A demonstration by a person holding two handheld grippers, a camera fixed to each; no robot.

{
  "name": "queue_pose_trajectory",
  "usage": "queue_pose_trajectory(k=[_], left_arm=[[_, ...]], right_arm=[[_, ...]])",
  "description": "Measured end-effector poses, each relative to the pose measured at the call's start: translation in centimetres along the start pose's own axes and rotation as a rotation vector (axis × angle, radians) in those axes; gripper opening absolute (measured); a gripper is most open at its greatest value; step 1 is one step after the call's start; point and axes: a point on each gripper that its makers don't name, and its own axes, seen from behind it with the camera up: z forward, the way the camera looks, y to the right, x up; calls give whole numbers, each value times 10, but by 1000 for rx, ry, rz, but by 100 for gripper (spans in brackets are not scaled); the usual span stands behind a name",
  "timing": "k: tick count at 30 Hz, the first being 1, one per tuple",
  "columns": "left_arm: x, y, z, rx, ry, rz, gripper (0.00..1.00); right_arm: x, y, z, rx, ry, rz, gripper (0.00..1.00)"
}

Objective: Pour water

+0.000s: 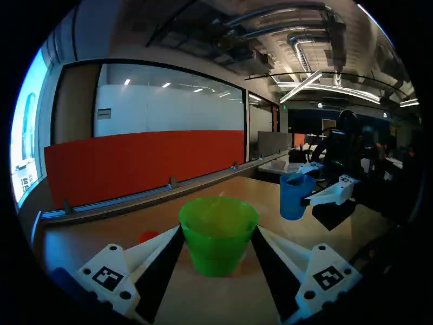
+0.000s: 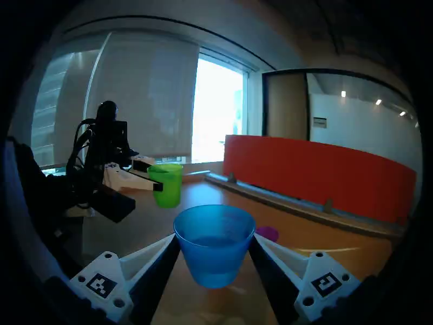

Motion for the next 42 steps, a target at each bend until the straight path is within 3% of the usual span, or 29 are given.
queue_pose_trajectory(k=[15, 25, 33, 42], left_arm=[[6, 5, 0, -11, 27, -12, 85], [-1, 16, 2, -33, 20, -17, 85], [-10, 21, 5, -44, 9, -23, 85], [-24, 23, 9, -58, -4, -36, 85]], right_arm=[[13, -2, 3, -2, 53, 18, 89], [25, 1, 7, 6, 70, 6, 89], [41, 9, 14, 10, 71, -32, 89], [60, 16, 27, 30, 57, -126, 89]])
